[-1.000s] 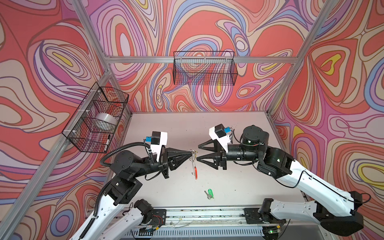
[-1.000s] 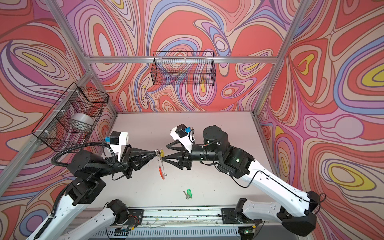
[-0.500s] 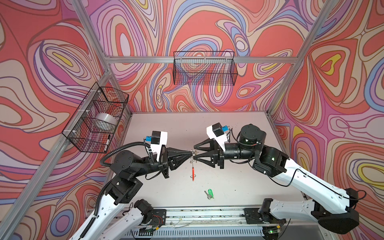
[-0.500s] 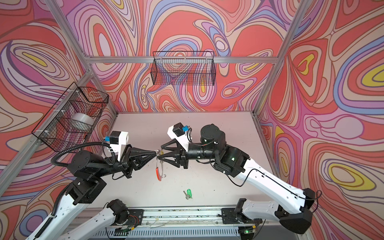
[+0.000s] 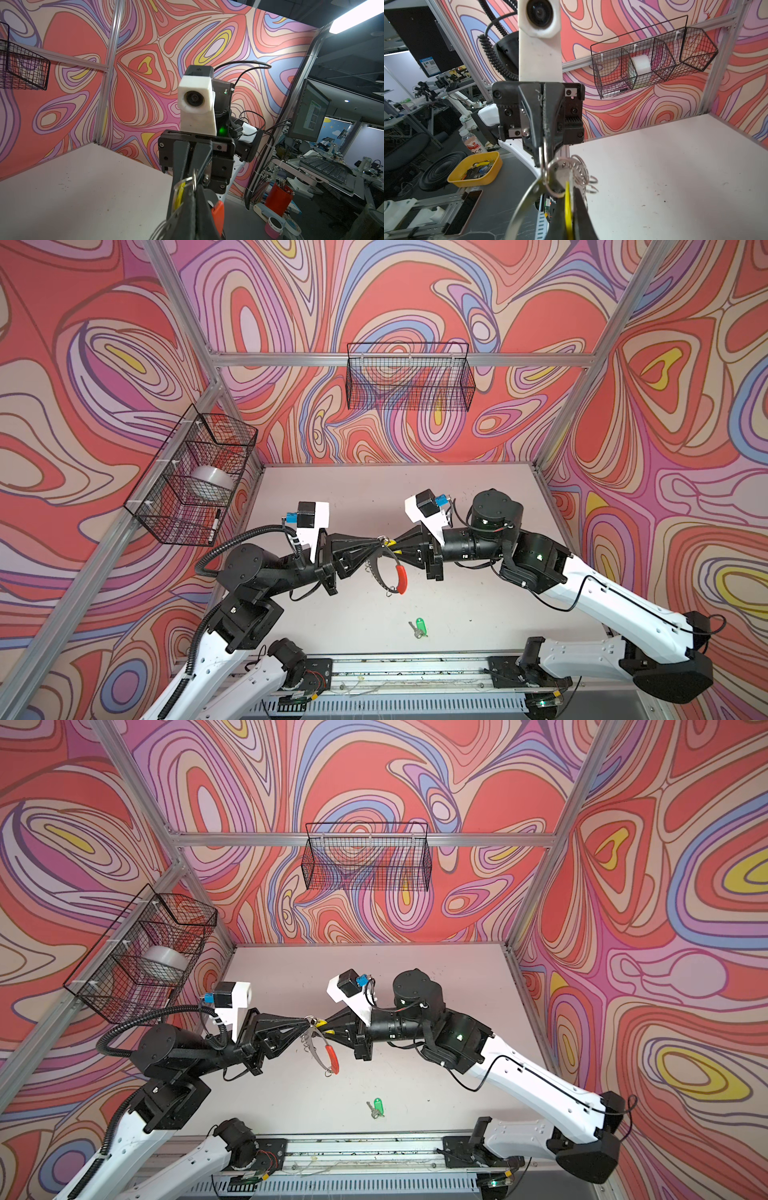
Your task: Remove the keys from the keyring
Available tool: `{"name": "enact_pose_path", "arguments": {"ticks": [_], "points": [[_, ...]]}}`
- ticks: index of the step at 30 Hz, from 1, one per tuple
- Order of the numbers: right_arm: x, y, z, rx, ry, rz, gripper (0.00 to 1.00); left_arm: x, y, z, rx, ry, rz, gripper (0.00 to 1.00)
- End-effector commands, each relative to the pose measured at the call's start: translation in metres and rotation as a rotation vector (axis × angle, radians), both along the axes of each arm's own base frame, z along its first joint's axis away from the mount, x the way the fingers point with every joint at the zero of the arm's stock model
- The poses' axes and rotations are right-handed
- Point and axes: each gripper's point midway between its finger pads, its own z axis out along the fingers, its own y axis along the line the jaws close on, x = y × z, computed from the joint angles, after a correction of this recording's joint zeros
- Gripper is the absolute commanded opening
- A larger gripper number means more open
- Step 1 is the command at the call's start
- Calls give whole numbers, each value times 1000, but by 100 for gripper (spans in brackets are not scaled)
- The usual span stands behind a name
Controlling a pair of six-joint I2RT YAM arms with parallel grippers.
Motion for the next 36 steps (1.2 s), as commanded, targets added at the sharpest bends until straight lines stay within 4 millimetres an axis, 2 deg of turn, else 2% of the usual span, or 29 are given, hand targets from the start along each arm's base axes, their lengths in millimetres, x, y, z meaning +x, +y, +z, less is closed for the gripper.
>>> {"name": "enact_pose_path", "arguments": {"ticks": [1,14,18,27,34,35,36], "points": [[-5,4,-1,-23,2,21,0,0,3,6,-29,-13,15,0],[-24,20,-13,-97,-12,95,0,8,2,1,-13,11,46,0],[-22,20,-14,-108,-20,81,0,7,2,1,-9,9,39,0],[-14,11,1,-70,-69,6,0,5,1,0,-1,14,28,0],[-6,2,-2,-141,-75,-58,0,12,11,-5,47,34,127,0],[-6,1,-2,-149,-74,-62,0,12,12,-6,60,31,138,6],[-5,0,-3,-158,-72,-69,0,13,14,-9,74,34,154,21]]}}
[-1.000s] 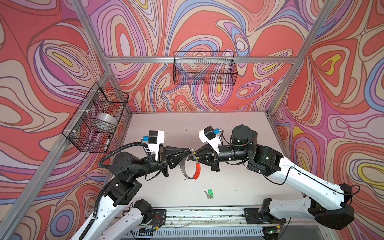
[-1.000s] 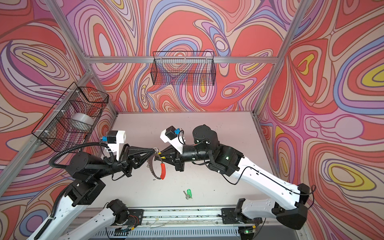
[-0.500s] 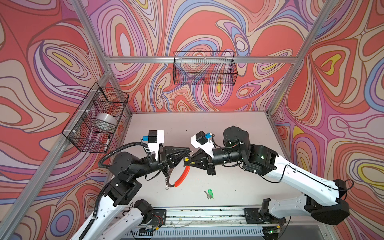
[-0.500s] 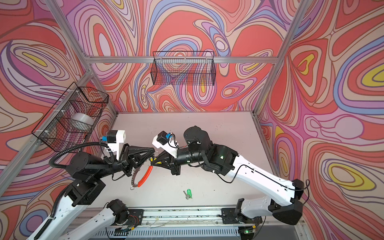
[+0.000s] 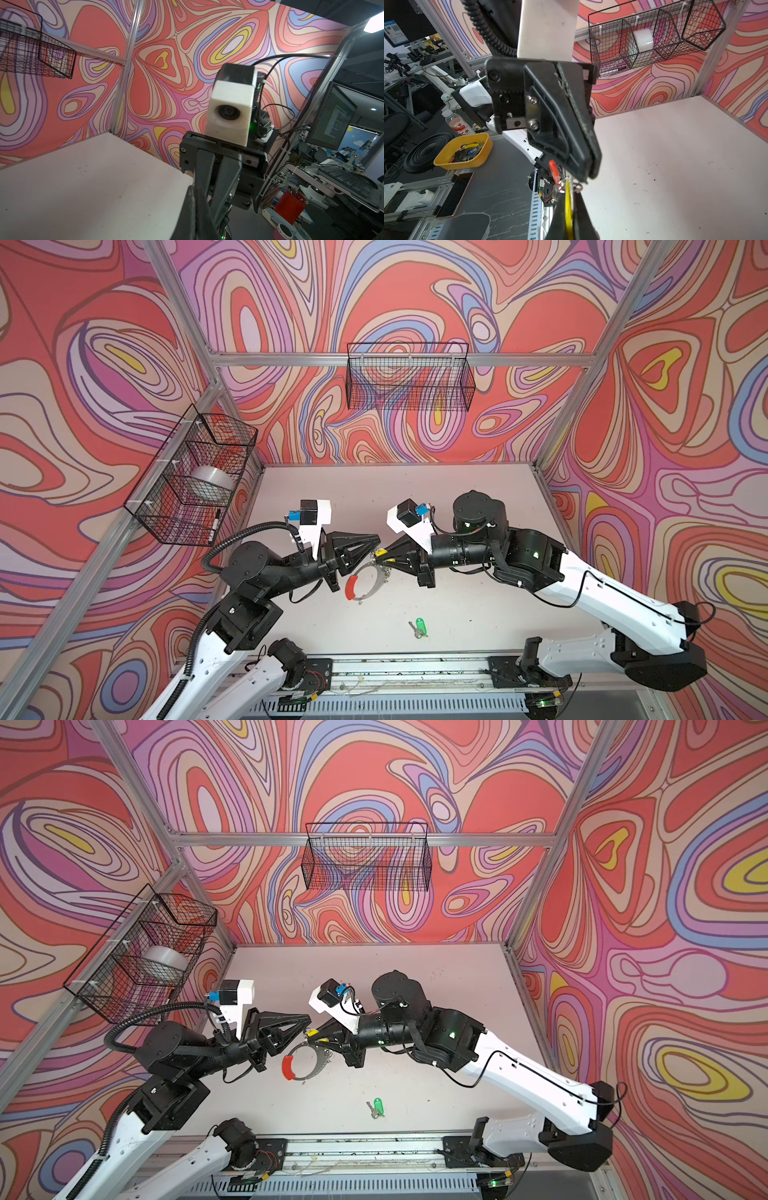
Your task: Remove the keys from the keyring
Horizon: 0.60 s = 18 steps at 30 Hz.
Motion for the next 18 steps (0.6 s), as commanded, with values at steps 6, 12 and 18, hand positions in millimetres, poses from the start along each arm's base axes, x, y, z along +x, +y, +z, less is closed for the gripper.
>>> {"name": "enact_pose_path", "arguments": {"ticks": [6,12,18], "points": [[3,-16,13,-25,-38,-63,0,-1,17,-10,66,-11,105,43],[7,-18,20,-18,-40,-93,0,-5,22,-16,87,-18,117,51],[17,-17,20,-23,-25,-148,0,-14,20,-17,121,-28,78,57]]}}
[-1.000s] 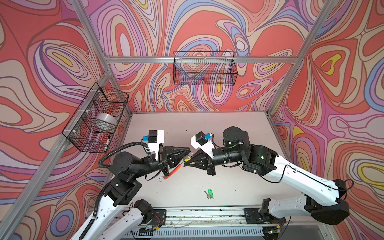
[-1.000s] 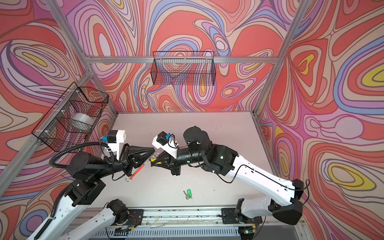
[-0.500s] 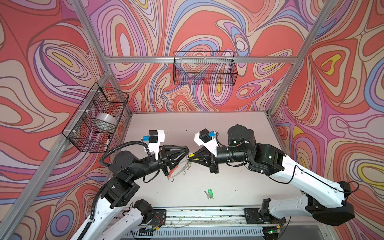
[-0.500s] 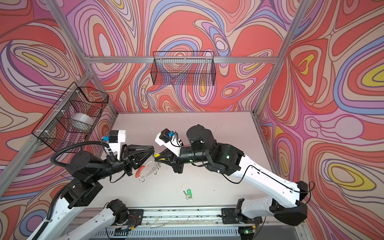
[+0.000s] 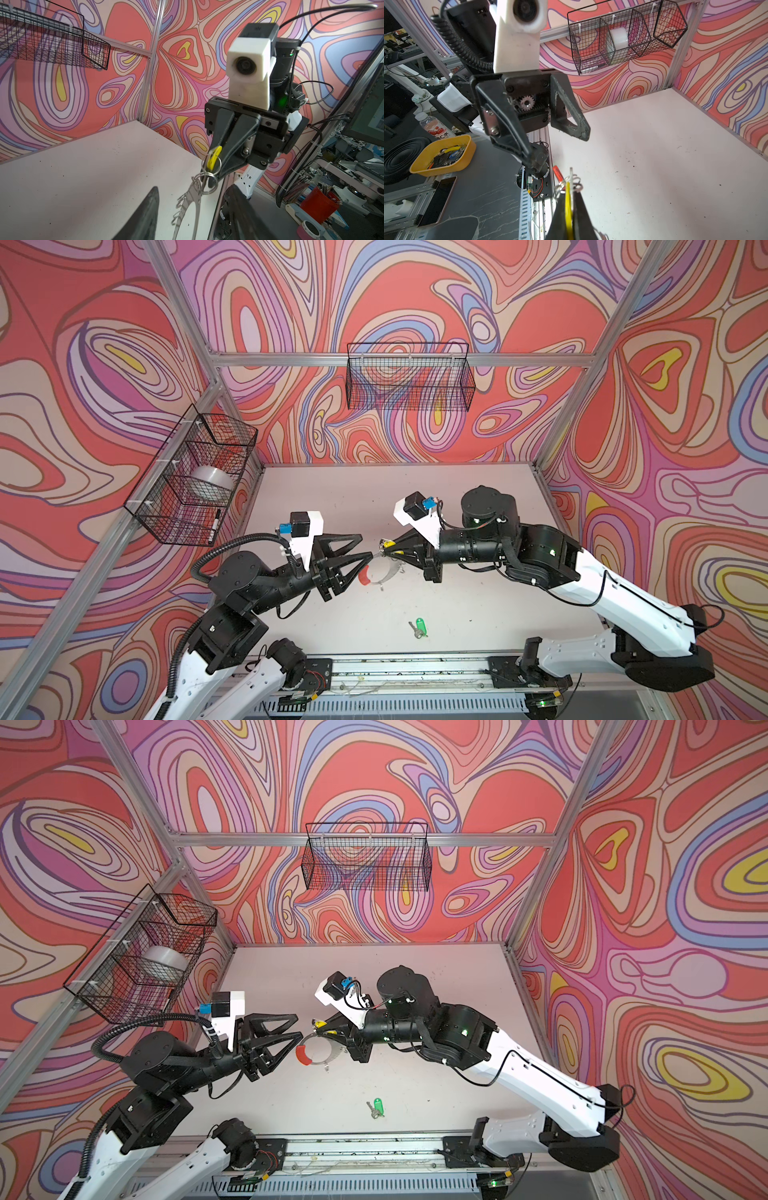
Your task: Remove the keys from the keyring
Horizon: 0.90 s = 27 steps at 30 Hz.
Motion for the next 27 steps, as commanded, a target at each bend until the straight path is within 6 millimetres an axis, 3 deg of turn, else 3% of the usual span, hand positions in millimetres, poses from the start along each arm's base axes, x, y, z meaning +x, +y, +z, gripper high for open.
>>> {"name": "enact_pose_path", "arguments": {"ticks": [1,5,11,16,27], "points": [[5,-3,12,23,0,-46,0,-11,1,4,32,-31,-34,57],[10,0,12,16,28,-72,0,-6,4,-6,84,-17,0,60],[9,0,8,8,34,-67,0,1,7,-6,94,-28,47,58],[-31,-5,15,61,11,142,0,-8,2,0,60,-54,-11,59],[-58,-9,22,96,-23,310,0,-31,9,11,-16,-127,-62,51]]}}
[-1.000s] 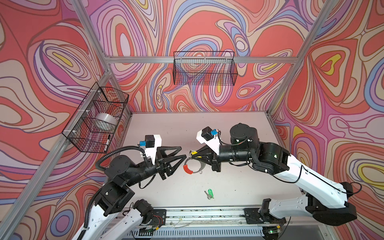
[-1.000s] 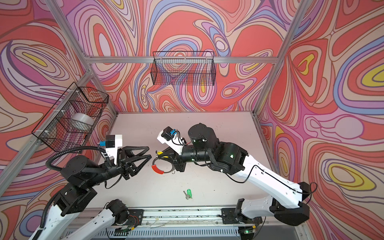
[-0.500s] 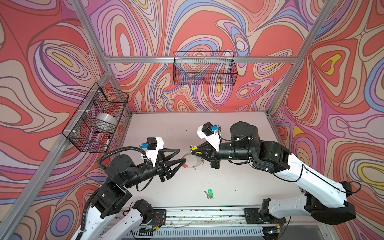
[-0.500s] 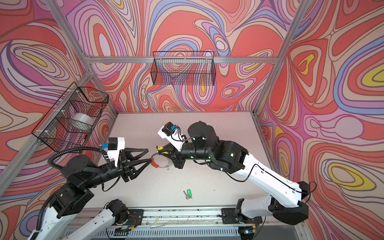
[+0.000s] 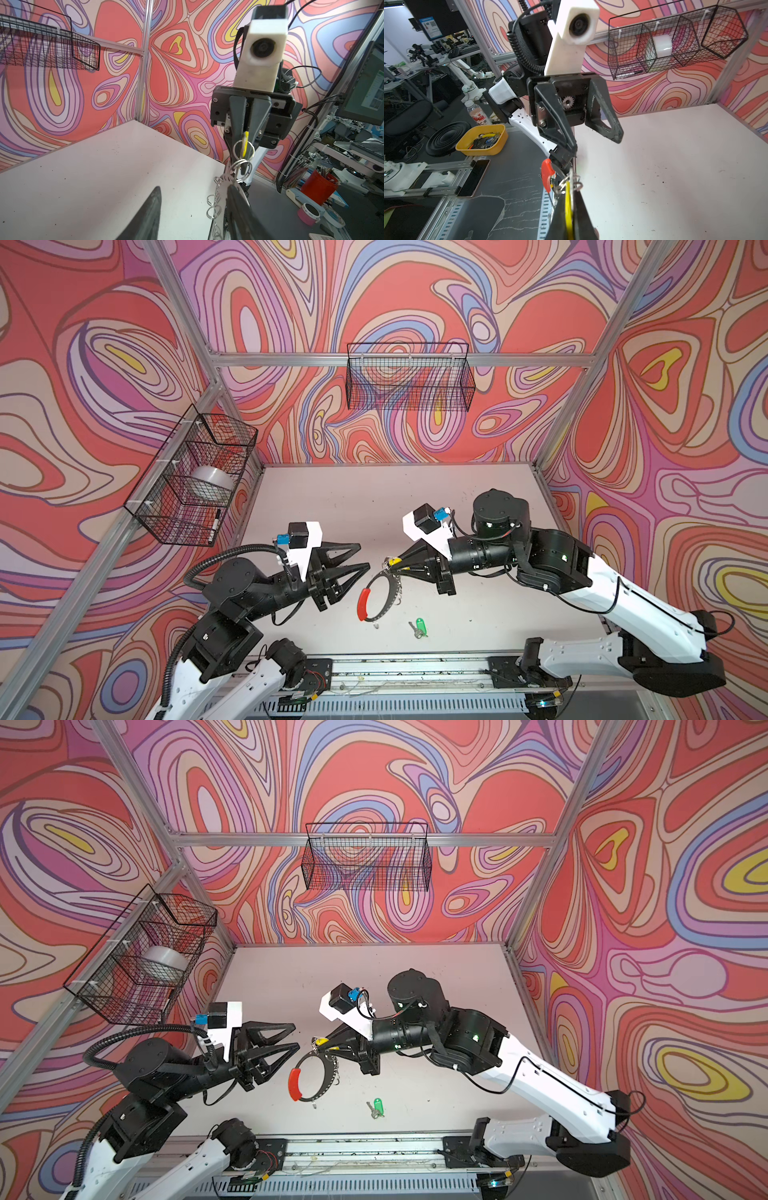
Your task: Remove the keys from the keyring
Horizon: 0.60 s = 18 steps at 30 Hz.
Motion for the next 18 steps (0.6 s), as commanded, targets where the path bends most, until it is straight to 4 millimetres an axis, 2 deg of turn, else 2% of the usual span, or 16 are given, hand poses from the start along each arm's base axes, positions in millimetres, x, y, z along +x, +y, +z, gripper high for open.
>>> {"name": "enact_pose_path", "arguments": {"ticks": [1,8,18], "points": [[-14,0,13,41,-26,84,0,-15,5,14,-43,-61,-28,51],[-20,2,19,61,-13,128,0,-29,9,16,-58,-86,-62,54],[-22,4,20,69,5,149,0,-32,2,11,-50,-76,-120,55]]}}
